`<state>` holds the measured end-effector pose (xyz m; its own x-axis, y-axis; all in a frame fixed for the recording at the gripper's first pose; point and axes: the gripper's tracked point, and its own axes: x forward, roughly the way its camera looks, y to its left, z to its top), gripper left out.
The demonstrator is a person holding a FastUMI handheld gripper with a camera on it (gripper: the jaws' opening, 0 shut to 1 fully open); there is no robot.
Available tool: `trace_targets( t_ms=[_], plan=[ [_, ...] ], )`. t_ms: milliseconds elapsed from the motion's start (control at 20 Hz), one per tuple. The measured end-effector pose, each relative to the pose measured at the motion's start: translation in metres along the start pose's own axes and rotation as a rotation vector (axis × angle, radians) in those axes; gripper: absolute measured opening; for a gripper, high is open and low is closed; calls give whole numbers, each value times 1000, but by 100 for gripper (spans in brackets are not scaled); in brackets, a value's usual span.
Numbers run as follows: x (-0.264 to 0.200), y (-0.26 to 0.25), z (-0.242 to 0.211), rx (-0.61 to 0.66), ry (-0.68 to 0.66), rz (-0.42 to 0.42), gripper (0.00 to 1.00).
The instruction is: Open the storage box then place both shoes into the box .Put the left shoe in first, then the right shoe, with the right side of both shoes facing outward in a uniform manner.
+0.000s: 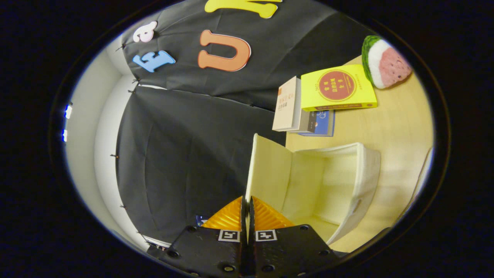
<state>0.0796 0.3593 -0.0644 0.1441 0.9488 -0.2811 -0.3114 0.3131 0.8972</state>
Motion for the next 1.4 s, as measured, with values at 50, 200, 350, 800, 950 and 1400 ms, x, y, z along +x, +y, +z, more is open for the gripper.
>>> trace_targets(
  t_ms=[50,200,350,800,950,1400],
  plan=[
    [10,8,1,3,-2,-1,0],
    [37,26,1,-2,-1,-13,1],
    [68,40,-2,8,23,-10,10],
    [135,74,-21,85,65,75,58],
    [132,57,-19,117,57,37,58],
    [48,-48,-7,-46,2,-315,79]
  ],
)
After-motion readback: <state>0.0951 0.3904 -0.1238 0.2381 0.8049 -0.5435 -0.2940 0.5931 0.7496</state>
